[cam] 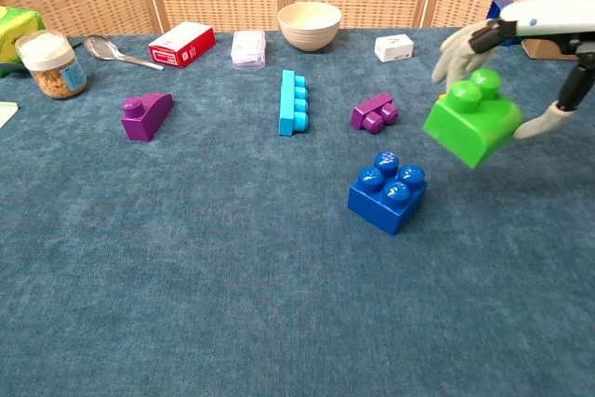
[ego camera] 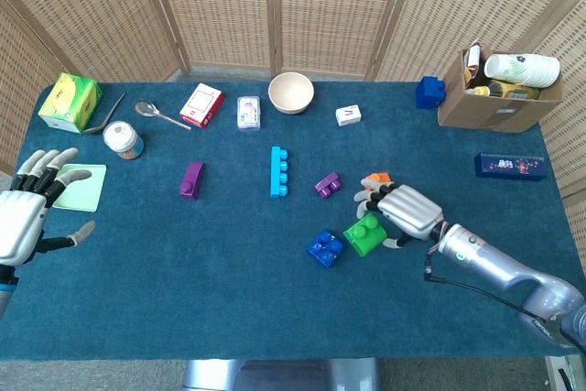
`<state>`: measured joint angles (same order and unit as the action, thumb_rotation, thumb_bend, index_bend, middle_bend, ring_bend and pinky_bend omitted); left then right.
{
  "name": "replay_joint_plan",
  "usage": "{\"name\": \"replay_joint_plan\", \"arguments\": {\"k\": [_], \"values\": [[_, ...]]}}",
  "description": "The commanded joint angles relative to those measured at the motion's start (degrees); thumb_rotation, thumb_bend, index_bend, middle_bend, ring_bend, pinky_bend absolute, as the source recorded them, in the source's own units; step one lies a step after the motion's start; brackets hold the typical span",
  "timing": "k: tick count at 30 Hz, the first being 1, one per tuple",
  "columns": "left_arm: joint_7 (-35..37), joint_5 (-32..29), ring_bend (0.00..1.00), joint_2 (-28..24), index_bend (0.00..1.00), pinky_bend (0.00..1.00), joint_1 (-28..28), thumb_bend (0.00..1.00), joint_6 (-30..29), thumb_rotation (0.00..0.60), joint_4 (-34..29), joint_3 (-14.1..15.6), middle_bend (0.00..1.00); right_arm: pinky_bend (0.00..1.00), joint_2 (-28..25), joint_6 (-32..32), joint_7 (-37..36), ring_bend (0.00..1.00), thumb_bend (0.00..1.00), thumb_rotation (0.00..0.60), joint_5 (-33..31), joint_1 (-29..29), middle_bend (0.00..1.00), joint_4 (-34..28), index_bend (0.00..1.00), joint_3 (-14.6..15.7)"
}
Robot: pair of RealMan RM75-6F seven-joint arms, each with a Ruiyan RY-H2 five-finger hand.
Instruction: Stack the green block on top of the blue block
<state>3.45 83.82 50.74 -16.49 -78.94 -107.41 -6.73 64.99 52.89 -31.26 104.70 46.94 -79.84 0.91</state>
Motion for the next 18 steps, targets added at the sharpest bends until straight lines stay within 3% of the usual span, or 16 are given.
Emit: {"name": "replay_joint_plan", "arguments": {"k": [1, 18], "values": [[-0.08, -0.25, 0.0, 0.15, 0.24, 0.0, 0.2, 0.31, -0.03, 0.55, 0.02, 0.04, 0.1, 0.22, 0.15, -0.01, -0.52, 0.08, 0.19, 0.6, 1.64, 1.67, 0.22, -0.35, 0.56, 0.78], [1.4, -1.48, 0.0, 1.15, 0.24, 0.0, 2.8, 0.31, -1.37, 0.549, 2.2, 0.98, 0.1, 0.22, 4.92, -4.16, -4.24, 0.09, 0.18, 0.6, 3.08, 10.46, 0.22, 1.14, 0.56, 2.12]]}}
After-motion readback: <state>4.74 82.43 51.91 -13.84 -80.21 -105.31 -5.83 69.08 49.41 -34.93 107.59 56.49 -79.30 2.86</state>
